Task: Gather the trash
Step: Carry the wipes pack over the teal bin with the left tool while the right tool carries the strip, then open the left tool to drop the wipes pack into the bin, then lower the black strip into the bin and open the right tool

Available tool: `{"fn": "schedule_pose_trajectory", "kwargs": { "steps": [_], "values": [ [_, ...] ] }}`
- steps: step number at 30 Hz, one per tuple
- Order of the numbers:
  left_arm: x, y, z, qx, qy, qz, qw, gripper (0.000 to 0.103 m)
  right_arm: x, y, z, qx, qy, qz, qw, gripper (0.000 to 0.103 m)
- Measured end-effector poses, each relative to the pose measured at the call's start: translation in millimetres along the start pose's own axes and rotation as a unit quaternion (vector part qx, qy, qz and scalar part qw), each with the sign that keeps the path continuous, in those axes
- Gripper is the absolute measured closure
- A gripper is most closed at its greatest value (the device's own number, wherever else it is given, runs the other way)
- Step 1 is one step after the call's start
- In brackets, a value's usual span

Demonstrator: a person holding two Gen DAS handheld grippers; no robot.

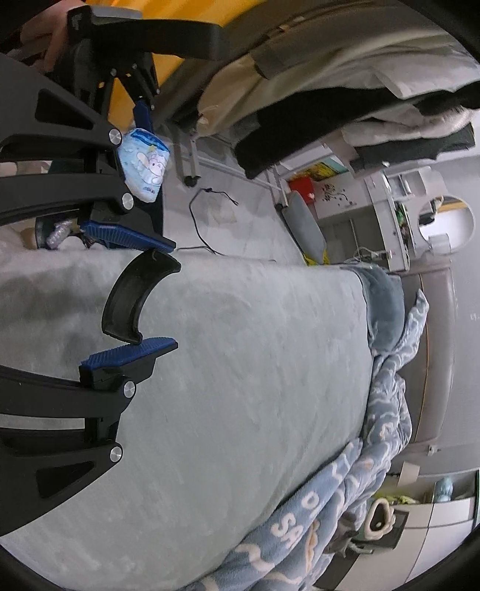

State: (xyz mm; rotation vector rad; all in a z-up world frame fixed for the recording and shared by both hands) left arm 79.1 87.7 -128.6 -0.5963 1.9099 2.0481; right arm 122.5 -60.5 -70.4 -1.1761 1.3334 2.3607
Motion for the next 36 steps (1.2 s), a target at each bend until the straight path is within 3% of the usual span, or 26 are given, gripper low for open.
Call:
{"fn": "schedule_pose_trajectory", "kwargs": {
  "steps": [12, 20, 23, 29, 36],
  "values": [
    [20, -24, 33, -0.021, 0.016, 0.056, 0.9981, 0.027, 0, -21, 38, -0.031, 0.022, 0.014, 0.999, 0.055],
    [32, -39, 55, -0.013, 0.037, 0.096, 0.9946, 0.023, -4, -39, 60, -0.043, 0.032, 0.019, 0.998, 0.055],
    [34, -39, 65, -0.011, 0.043, 0.096, 0.9943, 0.014, -4, -48, 68, -0.045, 0.036, 0.025, 0.998, 0.055],
    [31, -33, 88, -0.015, 0.058, 0.087, 0.9944, 0.013, -1, -68, 81, -0.05, 0.041, 0.044, 0.997, 0.055],
    [22, -14, 116, -0.03, 0.066, 0.047, 0.9963, 0.016, 9, -95, 93, -0.063, 0.042, 0.072, 0.995, 0.055]
  ]
}}
Point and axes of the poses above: each gripper's, at about its wrist camera, not at the fingertips, and y roughly against the way its jaws point, z to its left, x to its underside, the point moved 4 cm from there along -y, roughly the way its jaws point, and after that the axes turned 12 degrees about -x, right-handed, at the moved point
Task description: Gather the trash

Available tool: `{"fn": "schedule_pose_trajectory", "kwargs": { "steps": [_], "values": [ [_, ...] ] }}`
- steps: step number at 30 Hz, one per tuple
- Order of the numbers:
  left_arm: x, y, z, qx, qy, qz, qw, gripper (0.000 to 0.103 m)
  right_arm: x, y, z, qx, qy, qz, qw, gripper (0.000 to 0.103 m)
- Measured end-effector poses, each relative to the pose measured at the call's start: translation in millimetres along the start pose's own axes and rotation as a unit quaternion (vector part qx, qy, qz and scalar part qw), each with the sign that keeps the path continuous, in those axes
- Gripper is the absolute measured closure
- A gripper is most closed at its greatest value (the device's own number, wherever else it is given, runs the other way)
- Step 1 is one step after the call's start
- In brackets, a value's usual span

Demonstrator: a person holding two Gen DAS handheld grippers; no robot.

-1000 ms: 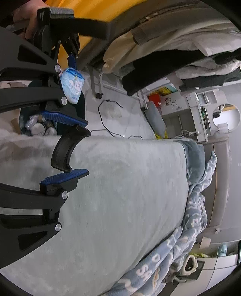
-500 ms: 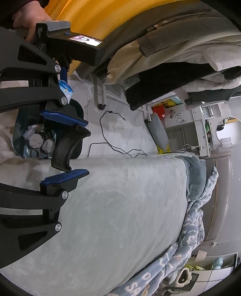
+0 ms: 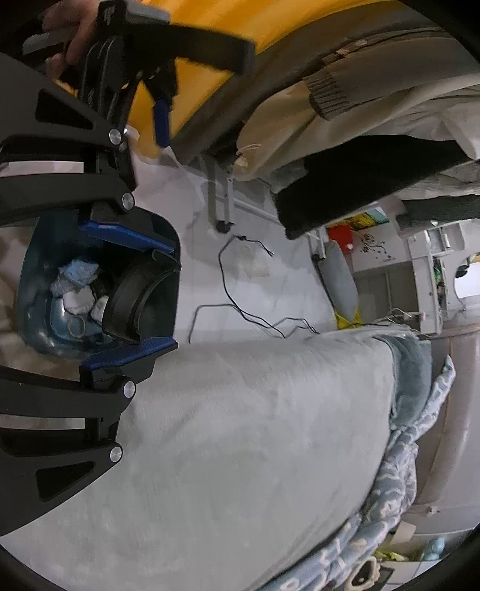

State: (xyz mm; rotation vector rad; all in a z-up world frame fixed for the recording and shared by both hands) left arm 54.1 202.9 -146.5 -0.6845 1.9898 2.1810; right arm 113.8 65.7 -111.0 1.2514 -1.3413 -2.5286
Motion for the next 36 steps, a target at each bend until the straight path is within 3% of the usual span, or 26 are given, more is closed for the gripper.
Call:
{"fn": "schedule_pose_trajectory", "kwargs": {
  "steps": [11, 17, 23, 29, 36],
  "values": [
    [-15, 32, 23, 0.026, 0.02, -0.069, 0.9971, 0.027, 18, -50, 8, -0.001, 0.003, 0.055, 0.998, 0.055],
    [-19, 46, 19, 0.043, 0.017, -0.092, 0.9947, 0.035, 36, -75, 8, 0.014, 0.009, 0.092, 0.996, 0.055],
    [-24, 68, 9, 0.058, 0.003, -0.137, 0.9888, 0.036, 53, -90, 3, 0.021, 0.012, 0.129, 0.991, 0.055],
    [-30, 98, 0, 0.075, -0.001, -0.193, 0.9784, 0.036, 60, -88, 4, 0.033, 0.022, 0.143, 0.989, 0.041],
    [-32, 127, -18, 0.047, -0.032, -0.246, 0.9675, 0.031, 64, -63, 3, 0.038, 0.02, 0.132, 0.99, 0.031]
  ]
}}
Point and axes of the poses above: each gripper's, at about its wrist camera, not at the fingertips, and y roughly against the way its jaws point, z to its left, x to its underside, the point moved 4 cm from there along -y, roughly the way its jaws point, and after that the axes turned 12 degrees about -x, right-handed, at the moved point
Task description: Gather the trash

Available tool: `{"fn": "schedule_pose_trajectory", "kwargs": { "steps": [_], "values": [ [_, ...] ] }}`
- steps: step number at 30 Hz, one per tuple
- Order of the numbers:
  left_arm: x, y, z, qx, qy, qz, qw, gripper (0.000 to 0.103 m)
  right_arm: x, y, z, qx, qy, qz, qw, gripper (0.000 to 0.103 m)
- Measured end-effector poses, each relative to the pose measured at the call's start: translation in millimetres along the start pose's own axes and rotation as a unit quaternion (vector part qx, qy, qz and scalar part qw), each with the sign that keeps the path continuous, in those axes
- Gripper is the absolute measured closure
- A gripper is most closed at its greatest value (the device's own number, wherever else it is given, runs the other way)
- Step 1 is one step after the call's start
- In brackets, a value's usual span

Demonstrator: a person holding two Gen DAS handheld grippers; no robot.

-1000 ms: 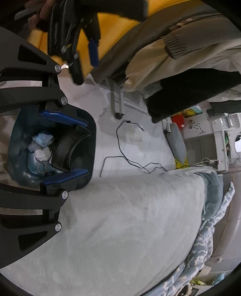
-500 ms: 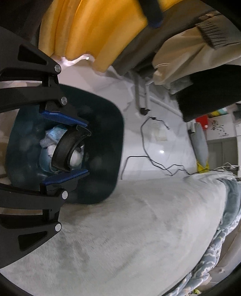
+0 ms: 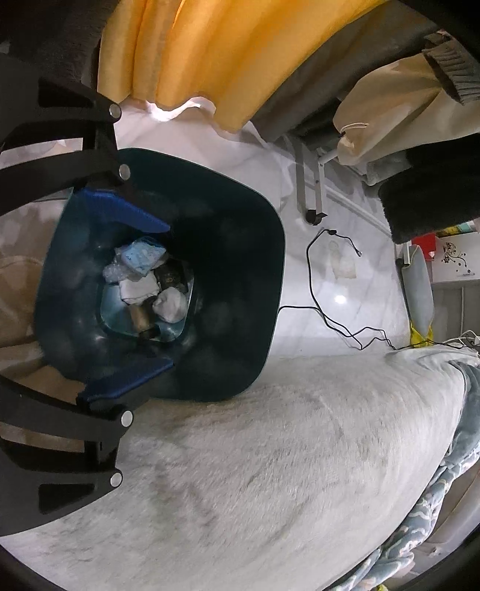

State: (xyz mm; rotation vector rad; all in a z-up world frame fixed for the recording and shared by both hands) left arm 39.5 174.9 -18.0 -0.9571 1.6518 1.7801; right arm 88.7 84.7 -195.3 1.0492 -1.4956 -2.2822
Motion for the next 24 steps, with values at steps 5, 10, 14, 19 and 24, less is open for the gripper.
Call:
{"fn": "schedule_pose_trajectory", "kwargs": {
  "steps": [5, 10, 14, 19, 24],
  "values": [
    [-7, 24, -17, 0.003, -0.021, -0.036, 0.9991, 0.022, 7, 39, -6, 0.015, -0.011, -0.047, 0.999, 0.029],
    [-4, 43, -37, -0.007, -0.042, -0.053, 0.9977, 0.013, 16, 88, -20, 0.029, -0.031, -0.105, 0.994, 0.028],
    [-4, 48, -46, 0.001, -0.026, -0.054, 0.9982, 0.008, 27, 127, -29, 0.052, -0.042, -0.149, 0.987, 0.028],
    [5, 55, -59, -0.013, -0.028, -0.052, 0.9982, 0.006, 45, 179, -41, 0.095, -0.051, -0.207, 0.972, 0.019],
    [11, 66, -71, -0.023, -0.026, -0.06, 0.9976, 0.004, 73, 230, -58, 0.131, -0.069, -0.256, 0.955, 0.012]
  ]
}}
Point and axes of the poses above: each gripper's, at about its wrist camera, not at the fingertips, and y roughly against the way its jaws point, z to its left, x to its underside, the point moved 4 cm from there along -y, roughly the way its jaws point, and after that the axes turned 12 degrees about -x, right-handed, at the moved point
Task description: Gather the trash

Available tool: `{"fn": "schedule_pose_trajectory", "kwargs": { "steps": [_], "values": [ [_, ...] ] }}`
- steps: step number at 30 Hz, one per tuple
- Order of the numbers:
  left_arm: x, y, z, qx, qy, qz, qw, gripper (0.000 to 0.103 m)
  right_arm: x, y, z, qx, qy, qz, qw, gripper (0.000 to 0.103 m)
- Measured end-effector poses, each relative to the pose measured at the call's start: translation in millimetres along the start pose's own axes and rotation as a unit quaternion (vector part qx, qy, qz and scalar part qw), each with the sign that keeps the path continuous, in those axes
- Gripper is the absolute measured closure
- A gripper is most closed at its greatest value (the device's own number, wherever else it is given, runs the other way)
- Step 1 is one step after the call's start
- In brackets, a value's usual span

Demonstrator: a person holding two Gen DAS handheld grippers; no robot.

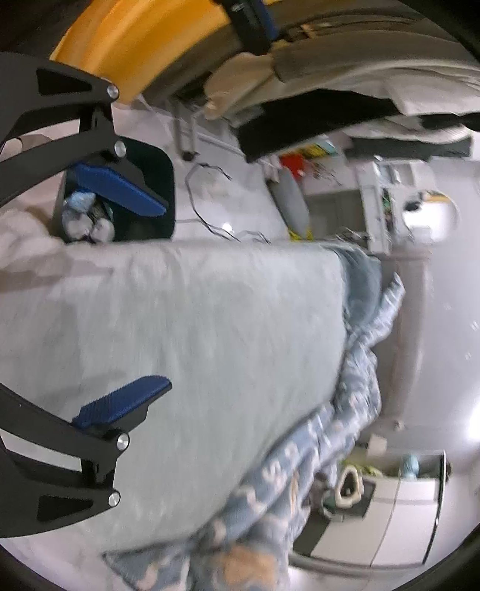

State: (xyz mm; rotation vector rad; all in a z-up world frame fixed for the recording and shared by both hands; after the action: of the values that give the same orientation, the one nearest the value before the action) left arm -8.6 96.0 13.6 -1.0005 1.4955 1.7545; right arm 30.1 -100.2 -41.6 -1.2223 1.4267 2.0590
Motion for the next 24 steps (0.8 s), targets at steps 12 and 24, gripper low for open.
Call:
{"fn": "schedule_pose_trajectory", "kwargs": {
  "steps": [12, 24],
  "values": [
    [36, 33, -6, -0.036, -0.03, -0.016, 0.9988, 0.003, 33, 127, -65, 0.066, -0.058, -0.039, 0.995, 0.003],
    [62, 57, -7, -0.032, -0.027, 0.005, 0.9991, 0.003, 66, 203, -78, 0.041, -0.057, -0.076, 0.995, 0.003]
  ]
}}
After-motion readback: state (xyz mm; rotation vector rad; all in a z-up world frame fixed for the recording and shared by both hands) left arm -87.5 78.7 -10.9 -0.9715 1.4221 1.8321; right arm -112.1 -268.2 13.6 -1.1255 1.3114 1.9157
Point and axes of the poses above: each gripper's, at about its wrist camera, not at the fingertips, and y roughly against the way its jaws point, z to its left, x to its underside, the point moved 4 cm from there along -y, roughly the way its jaws point, and after that the axes turned 12 degrees about -x, right-handed, at the moved point
